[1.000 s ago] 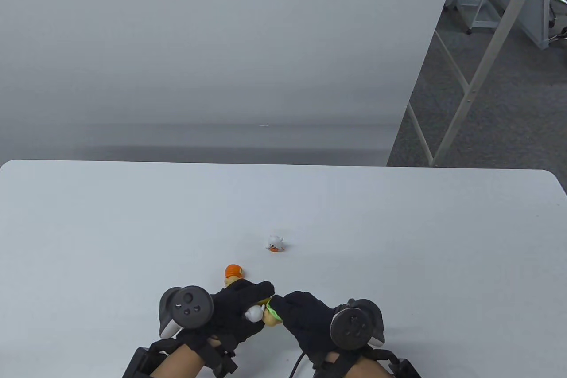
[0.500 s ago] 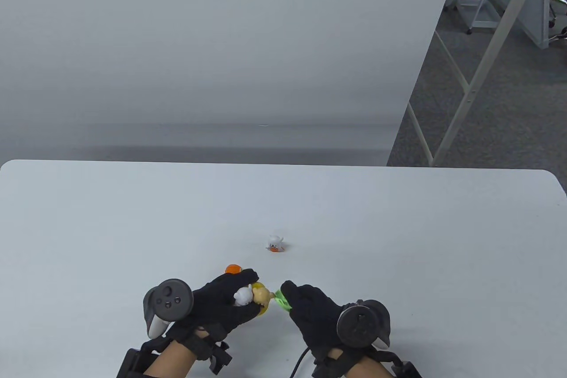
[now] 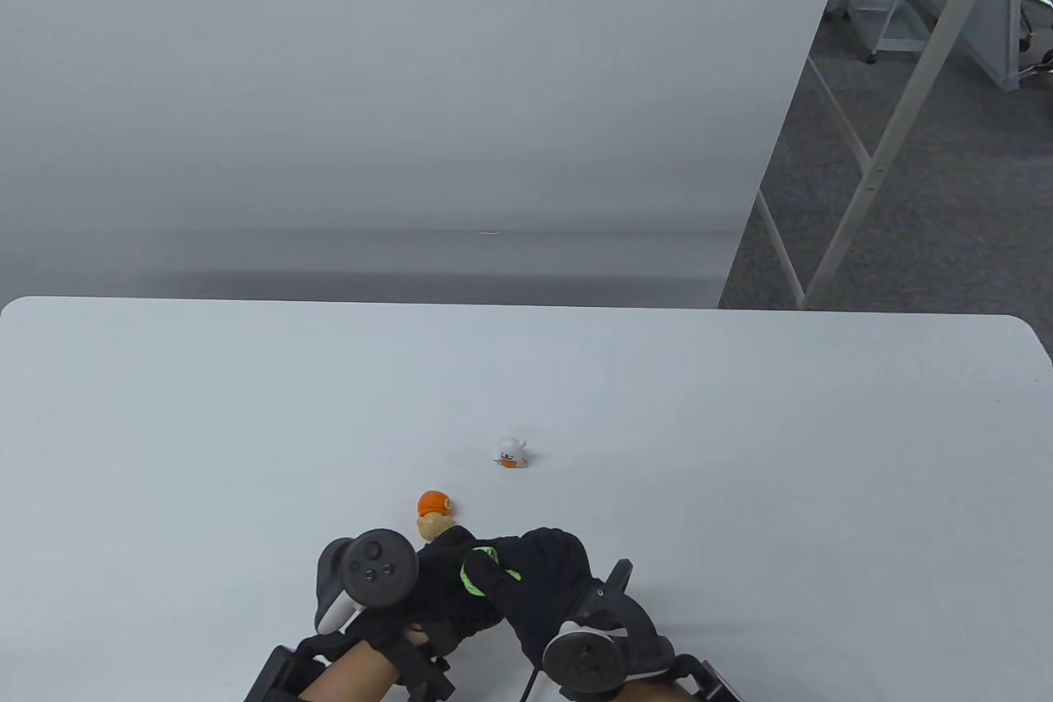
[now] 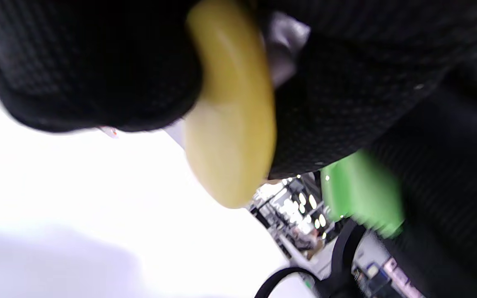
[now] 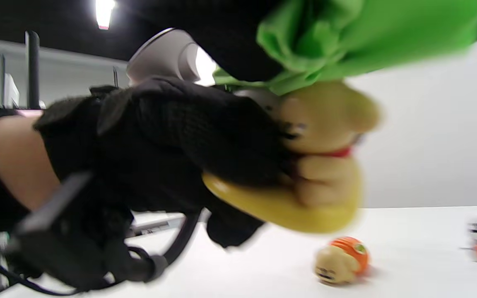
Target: Dust the small ornaments
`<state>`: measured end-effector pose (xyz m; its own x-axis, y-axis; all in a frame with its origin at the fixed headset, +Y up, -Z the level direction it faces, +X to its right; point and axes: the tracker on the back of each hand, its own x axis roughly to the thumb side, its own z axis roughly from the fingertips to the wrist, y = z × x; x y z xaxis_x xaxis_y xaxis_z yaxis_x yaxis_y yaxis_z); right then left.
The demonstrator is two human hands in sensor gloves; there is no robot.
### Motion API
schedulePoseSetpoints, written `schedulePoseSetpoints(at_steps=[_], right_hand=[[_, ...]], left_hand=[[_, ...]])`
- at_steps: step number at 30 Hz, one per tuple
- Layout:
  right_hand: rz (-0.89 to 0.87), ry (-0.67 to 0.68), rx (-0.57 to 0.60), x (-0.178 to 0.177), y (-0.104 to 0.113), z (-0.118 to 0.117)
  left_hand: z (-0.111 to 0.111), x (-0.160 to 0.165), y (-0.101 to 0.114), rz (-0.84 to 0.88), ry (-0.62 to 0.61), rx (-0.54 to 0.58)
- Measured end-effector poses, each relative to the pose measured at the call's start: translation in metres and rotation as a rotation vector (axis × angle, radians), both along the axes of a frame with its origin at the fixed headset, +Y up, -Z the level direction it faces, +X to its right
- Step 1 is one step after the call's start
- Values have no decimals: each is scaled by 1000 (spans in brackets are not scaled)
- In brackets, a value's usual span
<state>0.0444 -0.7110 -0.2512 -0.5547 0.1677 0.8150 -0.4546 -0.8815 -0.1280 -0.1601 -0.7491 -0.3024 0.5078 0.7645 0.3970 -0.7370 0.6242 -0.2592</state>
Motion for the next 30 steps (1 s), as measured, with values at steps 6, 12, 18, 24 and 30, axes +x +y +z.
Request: schedulePoseSetpoints(at_steps=[6, 12, 18, 24, 30], right_hand=[[9, -64, -73, 20, -9, -9], [2, 20, 1, -7, -1, 2], [4, 4, 20, -2, 1, 2], [-79, -59, -64, 23, 3, -7], [-435, -99, -469, 37, -13, -27]], left_hand=[[0, -12, 9, 22, 24, 32], [4, 6, 6, -125, -5, 65], [2, 3, 5, -50, -3, 45], [-5, -16, 5, 151, 13, -3], [-9, -20, -1, 381, -69, -60]])
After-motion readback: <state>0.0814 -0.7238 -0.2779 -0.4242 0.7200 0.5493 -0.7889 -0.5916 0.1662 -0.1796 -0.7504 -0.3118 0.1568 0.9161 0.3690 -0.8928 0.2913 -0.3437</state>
